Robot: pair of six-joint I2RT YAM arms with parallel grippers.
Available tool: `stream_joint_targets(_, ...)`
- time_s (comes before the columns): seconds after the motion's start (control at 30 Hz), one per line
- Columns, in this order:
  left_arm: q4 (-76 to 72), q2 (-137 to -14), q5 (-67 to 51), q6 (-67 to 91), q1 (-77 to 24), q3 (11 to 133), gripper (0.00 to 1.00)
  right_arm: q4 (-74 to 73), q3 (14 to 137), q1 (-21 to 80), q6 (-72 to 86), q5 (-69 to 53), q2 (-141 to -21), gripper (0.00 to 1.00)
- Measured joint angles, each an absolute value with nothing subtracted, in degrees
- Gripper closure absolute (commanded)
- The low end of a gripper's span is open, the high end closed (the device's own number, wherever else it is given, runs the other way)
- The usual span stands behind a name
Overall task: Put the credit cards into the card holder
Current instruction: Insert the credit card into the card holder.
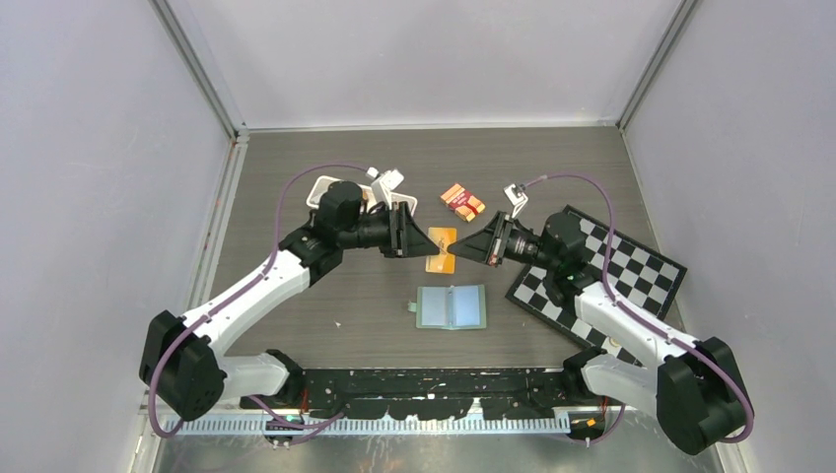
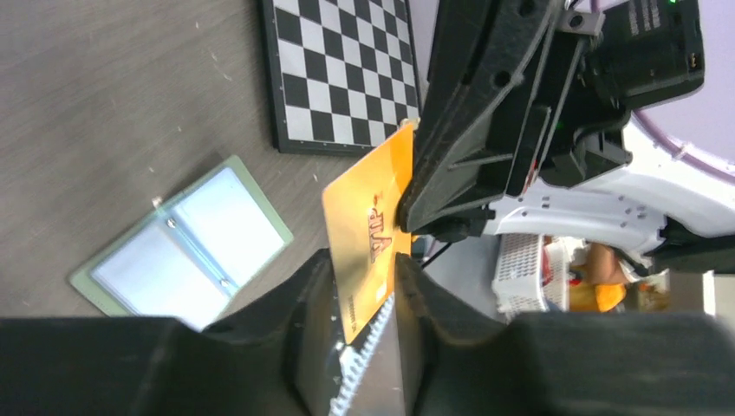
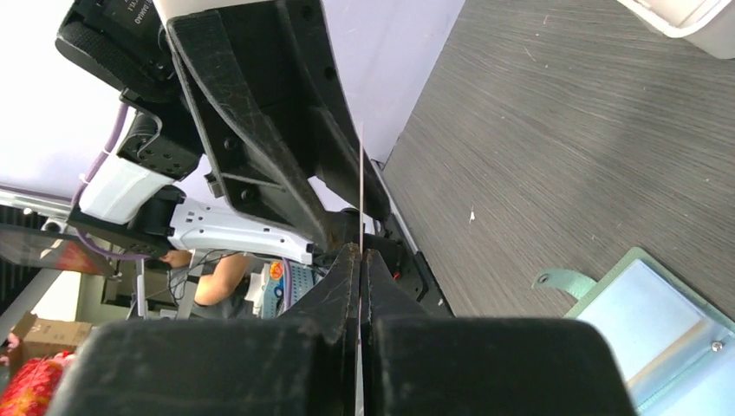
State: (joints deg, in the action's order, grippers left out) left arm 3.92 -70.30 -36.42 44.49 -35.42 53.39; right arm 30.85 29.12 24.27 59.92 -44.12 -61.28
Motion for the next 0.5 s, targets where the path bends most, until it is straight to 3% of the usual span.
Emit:
stream_joint_targets(0.03, 4.25, -70.57, -36.10, 44.21, -35.46, 53.39, 0.47, 30.63, 29.12, 24.34, 59.59, -43.81, -61.04, 0.99)
stream_joint_targets(0.27, 8.23, -72.25, -31.88, 41.63, -35.75, 51.83, 0.27, 16.47, 28.91, 24.53, 51.37, -39.42, -60.25, 1.00)
stream_joint_targets(0.33, 9.43, -73.23, -30.15, 41.01, -36.03, 50.96, 0.27, 11.25, 28.64, 24.53, 48.66, -37.76, -60.25, 1.00)
stream_joint_targets(0.43, 11.90, -76.18, -26.89, 39.77, -36.73, 50.09, 0.39, 4.43, 28.23, 24.53, 45.34, -35.66, -60.66, 1.00)
stream_joint_targets(0.5, 13.04, -78.41, -25.45, 39.13, -37.58, 49.65, 0.40, 1.26, 27.90, 24.53, 43.75, -34.72, -61.76, 0.99)
